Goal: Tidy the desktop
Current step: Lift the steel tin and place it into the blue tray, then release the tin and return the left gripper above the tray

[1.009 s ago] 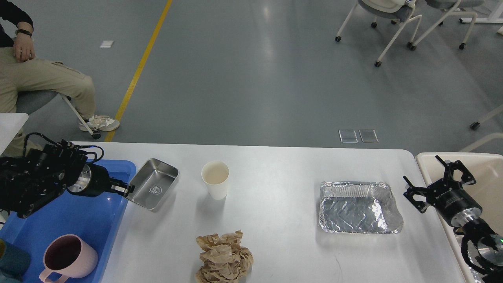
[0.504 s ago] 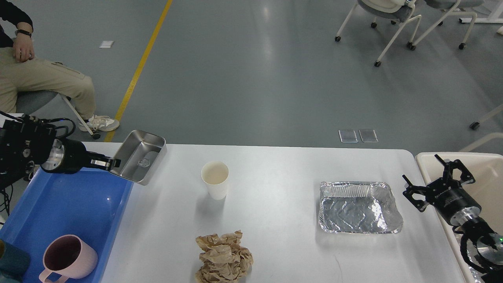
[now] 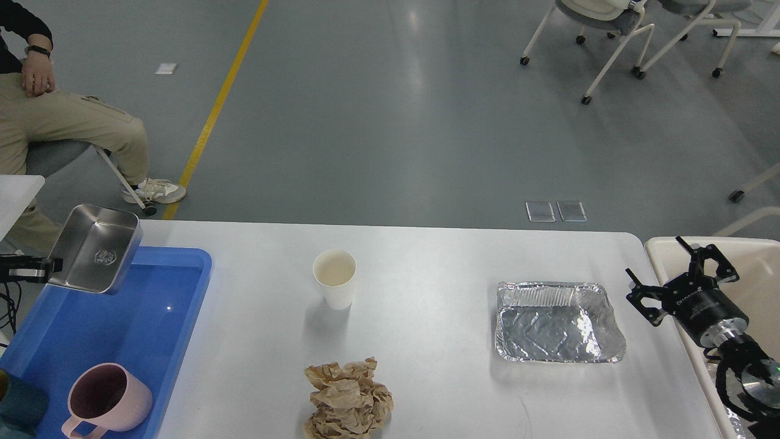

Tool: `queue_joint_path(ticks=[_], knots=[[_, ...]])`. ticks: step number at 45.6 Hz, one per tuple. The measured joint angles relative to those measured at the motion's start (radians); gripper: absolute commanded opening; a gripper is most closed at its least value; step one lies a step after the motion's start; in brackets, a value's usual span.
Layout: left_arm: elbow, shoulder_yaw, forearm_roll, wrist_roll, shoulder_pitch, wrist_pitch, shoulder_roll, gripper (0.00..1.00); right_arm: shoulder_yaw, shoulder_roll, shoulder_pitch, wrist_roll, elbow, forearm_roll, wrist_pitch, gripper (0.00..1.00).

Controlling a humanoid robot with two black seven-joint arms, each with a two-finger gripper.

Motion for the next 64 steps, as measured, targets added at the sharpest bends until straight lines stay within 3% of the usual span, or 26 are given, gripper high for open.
queue_joint_path(ticks=[43,59,62,64], knots=[[0.209,-0.002,-0.047,0.004,0.232,0.139,-0.223,0.05,-0.001,0.000,-0.003,0.000,0.002,-0.001,0.000,1.00],[0.214,-0.005,-0.124,0.001,0.249,0.140,-0.262,0.46,-0.001,0.000,-0.002,0.000,-0.001,-0.005,0.000,1.00],[0.214,-0.005,-0.145,0.001,0.249,0.139,-0.266,0.61,-0.001,0.000,-0.002,0.000,-0.003,-0.013,0.000,1.00],[0.214,-0.005,-0.157,0.001,0.249,0.137,-0.266,0.78,-0.001,0.000,-0.002,0.000,-0.004,-0.020,0.000,1.00]])
